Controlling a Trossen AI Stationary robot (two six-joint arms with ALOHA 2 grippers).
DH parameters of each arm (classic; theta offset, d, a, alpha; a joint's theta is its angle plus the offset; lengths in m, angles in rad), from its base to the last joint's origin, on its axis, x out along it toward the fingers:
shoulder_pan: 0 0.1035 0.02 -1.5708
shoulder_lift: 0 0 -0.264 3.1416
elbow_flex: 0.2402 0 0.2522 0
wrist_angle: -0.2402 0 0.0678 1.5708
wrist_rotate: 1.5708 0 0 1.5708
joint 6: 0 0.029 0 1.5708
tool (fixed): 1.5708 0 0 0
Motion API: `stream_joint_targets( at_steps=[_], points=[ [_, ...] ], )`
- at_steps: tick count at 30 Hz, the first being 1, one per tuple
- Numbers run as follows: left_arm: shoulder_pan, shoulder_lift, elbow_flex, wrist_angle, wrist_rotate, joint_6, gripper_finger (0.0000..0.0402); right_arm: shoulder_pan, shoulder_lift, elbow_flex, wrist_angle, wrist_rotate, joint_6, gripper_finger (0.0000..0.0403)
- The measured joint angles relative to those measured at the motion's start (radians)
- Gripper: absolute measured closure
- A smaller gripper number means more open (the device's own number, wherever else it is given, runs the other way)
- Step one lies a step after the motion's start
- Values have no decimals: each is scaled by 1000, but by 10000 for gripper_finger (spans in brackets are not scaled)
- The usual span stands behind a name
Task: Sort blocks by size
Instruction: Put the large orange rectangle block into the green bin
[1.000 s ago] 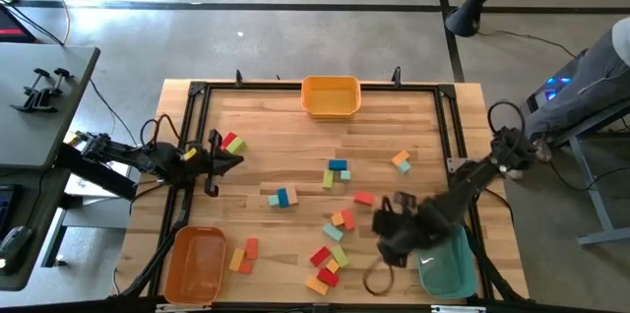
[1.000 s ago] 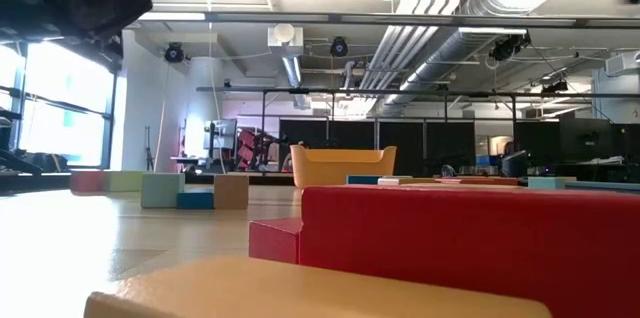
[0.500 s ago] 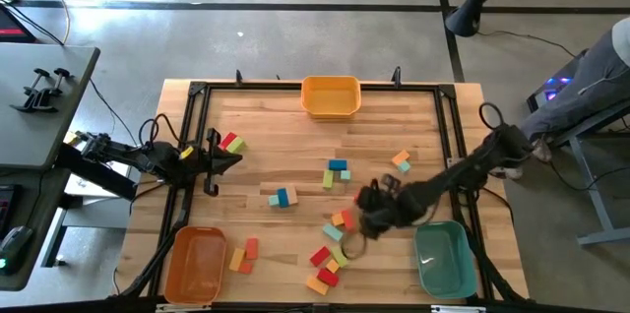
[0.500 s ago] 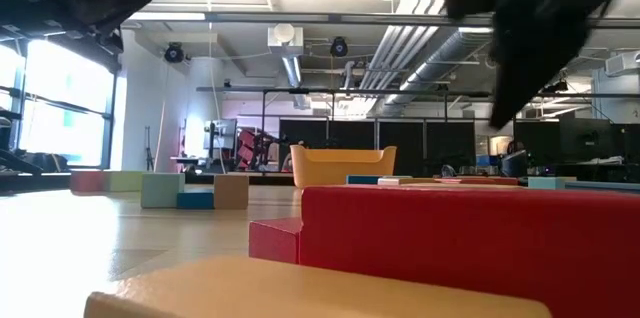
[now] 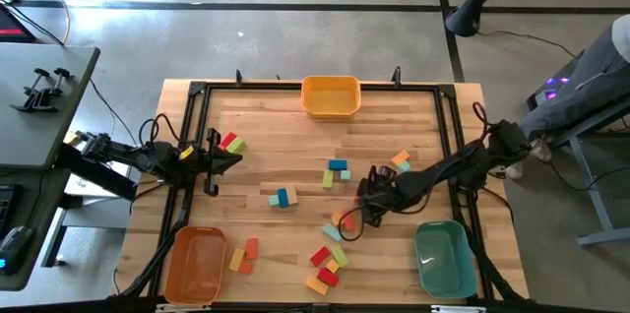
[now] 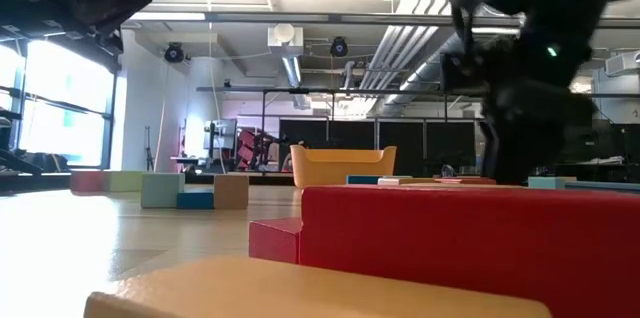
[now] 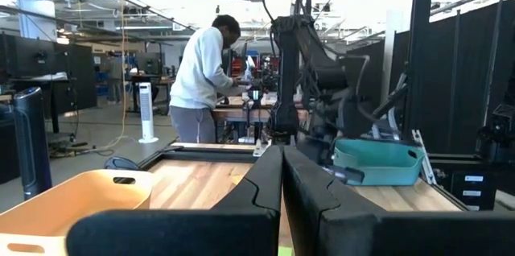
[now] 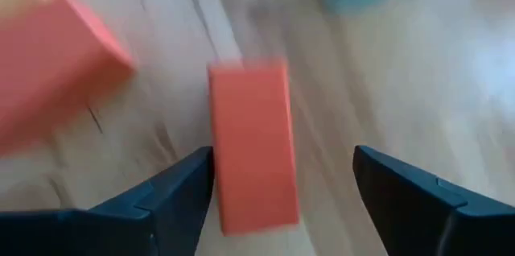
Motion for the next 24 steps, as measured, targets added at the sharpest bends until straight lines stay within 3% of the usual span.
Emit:
stream_joint_targets(
  at_steps=[4,9,12,19,24],
  points=[
    [0,0,0,-5,0,-23,401,23,-6,-92,169,-13,-17,165],
    [0,0,0,-19,-2,-42,401,34,-7,-134,244,27,28,273],
    [0,0,0,-23,-12,-42,402,47,-5,-102,213,58,36,276],
    [0,0,0,-20,-20,-47,402,212,-52,142,-65,233,98,276],
    [0,0,0,-14,-20,-69,402,382,-57,390,-475,267,379,276]
  ],
)
